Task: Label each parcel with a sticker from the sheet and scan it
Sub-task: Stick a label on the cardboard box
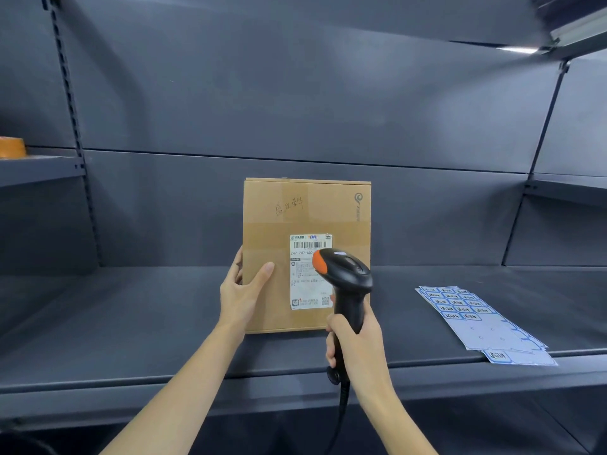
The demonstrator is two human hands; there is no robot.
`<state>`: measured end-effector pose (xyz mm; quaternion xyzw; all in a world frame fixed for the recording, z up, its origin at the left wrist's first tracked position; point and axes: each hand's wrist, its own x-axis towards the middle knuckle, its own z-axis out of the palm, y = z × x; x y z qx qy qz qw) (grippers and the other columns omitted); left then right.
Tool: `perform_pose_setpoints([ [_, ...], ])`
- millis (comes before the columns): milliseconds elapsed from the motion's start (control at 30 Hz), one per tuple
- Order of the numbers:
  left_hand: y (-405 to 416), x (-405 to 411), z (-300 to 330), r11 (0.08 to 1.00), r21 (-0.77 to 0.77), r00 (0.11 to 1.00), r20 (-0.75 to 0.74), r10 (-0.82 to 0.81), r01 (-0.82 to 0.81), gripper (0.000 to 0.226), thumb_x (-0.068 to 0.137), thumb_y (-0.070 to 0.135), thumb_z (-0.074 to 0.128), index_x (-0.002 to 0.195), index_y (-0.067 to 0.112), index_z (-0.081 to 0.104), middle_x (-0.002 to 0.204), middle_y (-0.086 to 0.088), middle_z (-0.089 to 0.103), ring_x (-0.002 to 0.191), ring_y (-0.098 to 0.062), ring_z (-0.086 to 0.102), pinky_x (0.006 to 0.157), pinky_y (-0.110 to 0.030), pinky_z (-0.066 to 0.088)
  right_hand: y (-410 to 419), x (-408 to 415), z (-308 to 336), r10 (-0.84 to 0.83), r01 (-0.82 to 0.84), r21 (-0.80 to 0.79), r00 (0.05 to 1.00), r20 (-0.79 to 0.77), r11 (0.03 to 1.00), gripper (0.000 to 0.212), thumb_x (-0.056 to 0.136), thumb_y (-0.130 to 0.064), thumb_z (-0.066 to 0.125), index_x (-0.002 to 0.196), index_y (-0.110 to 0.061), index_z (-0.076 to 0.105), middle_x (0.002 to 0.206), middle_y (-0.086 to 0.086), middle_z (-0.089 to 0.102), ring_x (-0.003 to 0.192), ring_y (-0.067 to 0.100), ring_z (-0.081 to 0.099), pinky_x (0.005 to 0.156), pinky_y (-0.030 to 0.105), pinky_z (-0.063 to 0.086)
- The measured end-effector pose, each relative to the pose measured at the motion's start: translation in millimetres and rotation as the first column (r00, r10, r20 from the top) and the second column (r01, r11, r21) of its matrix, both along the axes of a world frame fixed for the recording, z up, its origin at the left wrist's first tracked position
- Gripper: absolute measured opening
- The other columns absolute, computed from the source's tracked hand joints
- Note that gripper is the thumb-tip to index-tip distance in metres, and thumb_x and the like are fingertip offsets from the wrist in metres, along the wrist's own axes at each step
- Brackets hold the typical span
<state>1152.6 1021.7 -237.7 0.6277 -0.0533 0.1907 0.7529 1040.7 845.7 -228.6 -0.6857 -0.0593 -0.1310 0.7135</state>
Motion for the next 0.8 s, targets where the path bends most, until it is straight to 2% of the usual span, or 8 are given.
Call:
perform_pose_setpoints([
  [200, 0.4, -0.7, 1.2, 1.000, 0.012, 1.000, -0.008, 0.013, -0.013, 0.070, 0.071, 0.049, 0.077, 0.134, 0.037, 0.049, 0.111, 0.019, 0.068, 0.094, 0.004, 0.066, 0.073, -0.013, 0.050, -31.4, 20.2, 10.4, -0.123, 0.118, 0.112, 0.992, 0.039, 0.987, 0.014, 0.084, -0.018, 0.056, 0.092, -0.026, 0.049, 0.055, 0.006, 0.052, 0.043, 0.018, 0.045, 0.041, 0.028, 0.040],
  [300, -0.3, -0.7, 4.2, 1.000, 0.008, 0.999, -0.033, 0.027, -0.027, 0.069, 0.071, 0.050, 0.076, 0.134, 0.040, 0.048, 0.109, 0.020, 0.068, 0.089, 0.007, 0.065, 0.071, -0.015, 0.048, -69.7, 56.6, 20.2, -0.257, 0.257, -0.002, 0.965, -0.060, 0.966, 0.019, 0.086, -0.021, 0.053, 0.100, -0.023, 0.040, 0.060, 0.001, 0.055, 0.046, 0.015, 0.051, 0.044, 0.029, 0.045],
  [367, -1.1, -0.5, 5.2, 0.999, 0.009, 0.998, -0.045, 0.036, -0.035, 0.068, 0.072, 0.051, 0.076, 0.133, 0.042, 0.047, 0.106, 0.023, 0.068, 0.087, 0.009, 0.065, 0.069, -0.014, 0.047, -94.3, 83.7, 20.7, -0.303, 0.279, -0.171, 0.943, -0.138, 0.945, 0.030, 0.089, -0.021, 0.051, 0.114, -0.016, 0.035, 0.077, 0.006, 0.055, 0.063, 0.019, 0.055, 0.060, 0.034, 0.048],
  [467, -2.3, 0.5, 4.7, 0.999, 0.010, 0.998, -0.046, 0.043, -0.043, 0.064, 0.072, 0.051, 0.076, 0.131, 0.044, 0.050, 0.104, 0.025, 0.068, 0.088, 0.010, 0.064, 0.072, -0.015, 0.046, -120.2, 116.0, 7.9, -0.380, 0.243, -0.530, 0.910, -0.165, 0.812, 0.045, 0.090, -0.021, 0.052, 0.128, -0.005, 0.033, 0.102, 0.011, 0.054, 0.089, 0.026, 0.053, 0.072, 0.034, 0.039],
  [533, -2.6, 1.7, 5.2, 0.999, 0.008, 0.998, -0.050, 0.043, -0.043, 0.063, 0.072, 0.050, 0.076, 0.130, 0.044, 0.051, 0.101, 0.027, 0.068, 0.087, 0.010, 0.064, 0.074, -0.017, 0.046, -129.1, 130.0, -2.9, -0.390, 0.192, -0.662, 0.906, -0.164, 0.724, 0.053, 0.088, -0.021, 0.054, 0.135, -0.007, 0.033, 0.113, 0.013, 0.055, 0.105, 0.030, 0.051, 0.083, 0.035, 0.039],
  [633, -2.9, 2.6, 6.5, 0.999, 0.009, 0.998, -0.051, 0.046, -0.046, 0.061, 0.073, 0.050, 0.076, 0.128, 0.044, 0.052, 0.097, 0.030, 0.068, 0.084, 0.011, 0.064, 0.073, -0.017, 0.046, -131.6, 144.2, -16.8, -0.448, 0.179, -0.821, 0.888, -0.103, 0.542, 0.067, 0.088, -0.025, 0.055, 0.145, -0.007, 0.025, 0.117, 0.017, 0.058, 0.118, 0.036, 0.046, 0.100, 0.037, 0.033],
  [700, -3.5, 3.2, 7.3, 0.999, 0.011, 0.997, -0.058, 0.051, -0.051, 0.061, 0.072, 0.050, 0.076, 0.128, 0.044, 0.052, 0.098, 0.029, 0.068, 0.085, 0.011, 0.064, 0.073, -0.016, 0.046, -129.5, 151.1, -25.0, -0.467, 0.191, -0.877, 0.883, -0.044, 0.442, 0.070, 0.089, -0.029, 0.054, 0.147, -0.007, 0.021, 0.117, 0.018, 0.057, 0.117, 0.037, 0.044, 0.097, 0.036, 0.031],
  [800, -3.1, 4.4, 9.7, 0.998, 0.020, 0.994, -0.087, 0.064, -0.062, 0.065, 0.071, 0.053, 0.075, 0.130, 0.043, 0.051, 0.102, 0.026, 0.067, 0.089, 0.009, 0.063, 0.071, -0.016, 0.045, -129.6, 157.3, -31.4, -0.471, 0.176, -0.919, 0.882, -0.012, 0.352, 0.070, 0.090, -0.032, 0.052, 0.148, -0.009, 0.020, 0.121, 0.021, 0.054, 0.118, 0.039, 0.042, 0.097, 0.036, 0.031],
])
